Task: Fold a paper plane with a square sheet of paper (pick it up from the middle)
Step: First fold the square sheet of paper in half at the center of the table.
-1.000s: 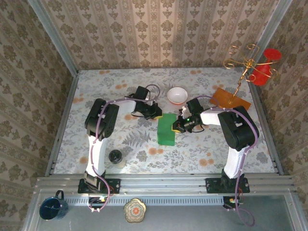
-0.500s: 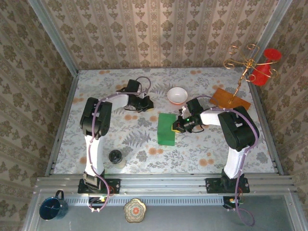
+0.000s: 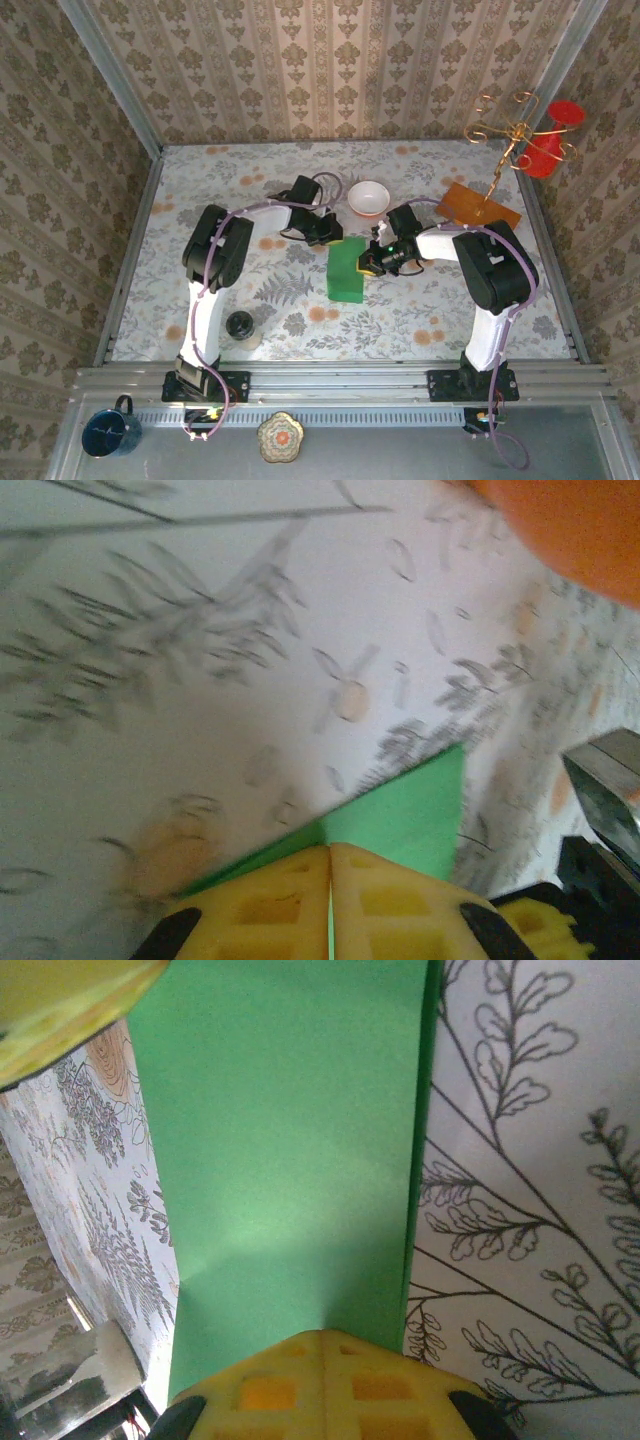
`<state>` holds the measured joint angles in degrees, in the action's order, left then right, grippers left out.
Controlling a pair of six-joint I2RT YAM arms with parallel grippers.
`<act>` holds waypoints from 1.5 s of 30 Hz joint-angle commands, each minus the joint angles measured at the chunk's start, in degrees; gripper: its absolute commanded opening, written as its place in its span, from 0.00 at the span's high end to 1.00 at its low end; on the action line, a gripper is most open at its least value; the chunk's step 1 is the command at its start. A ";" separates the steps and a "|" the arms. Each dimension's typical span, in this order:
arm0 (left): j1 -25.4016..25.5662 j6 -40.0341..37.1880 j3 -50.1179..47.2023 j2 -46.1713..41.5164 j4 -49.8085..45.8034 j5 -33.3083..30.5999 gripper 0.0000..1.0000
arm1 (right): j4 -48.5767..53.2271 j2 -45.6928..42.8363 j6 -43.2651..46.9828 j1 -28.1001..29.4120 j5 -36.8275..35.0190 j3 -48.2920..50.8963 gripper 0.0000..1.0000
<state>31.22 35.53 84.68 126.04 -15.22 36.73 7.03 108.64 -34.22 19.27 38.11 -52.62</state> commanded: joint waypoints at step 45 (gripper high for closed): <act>7.47 2.91 -22.57 -15.01 -2.70 -3.30 0.92 | 11.11 8.41 1.13 0.87 -21.80 3.80 0.95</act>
<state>38.94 37.74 63.55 110.48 -18.26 34.70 7.97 108.60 -34.00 19.44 37.54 -53.12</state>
